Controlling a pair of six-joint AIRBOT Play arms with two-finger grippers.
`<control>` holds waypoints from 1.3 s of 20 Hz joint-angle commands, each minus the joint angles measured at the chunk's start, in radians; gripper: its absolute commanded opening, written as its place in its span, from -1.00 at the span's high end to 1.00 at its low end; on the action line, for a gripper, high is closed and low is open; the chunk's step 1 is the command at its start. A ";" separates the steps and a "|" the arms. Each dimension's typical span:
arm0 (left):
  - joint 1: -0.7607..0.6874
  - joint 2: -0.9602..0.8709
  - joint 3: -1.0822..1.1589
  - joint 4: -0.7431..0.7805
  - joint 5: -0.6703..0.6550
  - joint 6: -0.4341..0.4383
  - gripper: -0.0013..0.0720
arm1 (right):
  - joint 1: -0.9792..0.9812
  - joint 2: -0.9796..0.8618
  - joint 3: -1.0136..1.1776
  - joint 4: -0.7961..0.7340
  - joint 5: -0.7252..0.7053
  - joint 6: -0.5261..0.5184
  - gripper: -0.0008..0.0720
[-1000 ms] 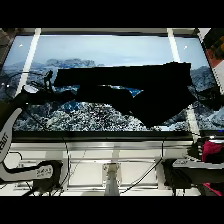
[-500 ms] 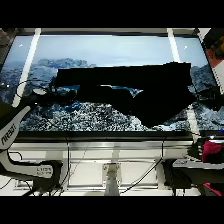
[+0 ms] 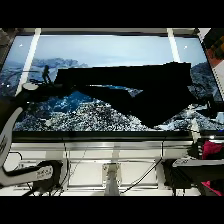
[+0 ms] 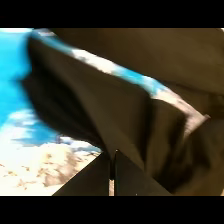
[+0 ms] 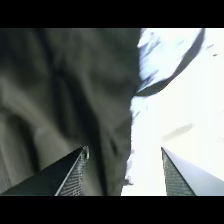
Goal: Fold the clothes and pants, and hang the long-sleeved shirts on hangers.
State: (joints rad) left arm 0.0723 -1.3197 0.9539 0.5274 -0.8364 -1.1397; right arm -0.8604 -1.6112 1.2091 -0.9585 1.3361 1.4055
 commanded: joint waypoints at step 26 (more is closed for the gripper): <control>0.033 0.245 0.055 1.191 -0.053 -0.554 0.96 | -0.034 0.133 0.000 -0.164 0.072 0.040 0.92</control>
State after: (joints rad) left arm 0.1024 -1.0515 1.0035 1.6516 -0.9100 -1.6943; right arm -0.8761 -1.5108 1.2091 -1.0950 1.3422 1.4471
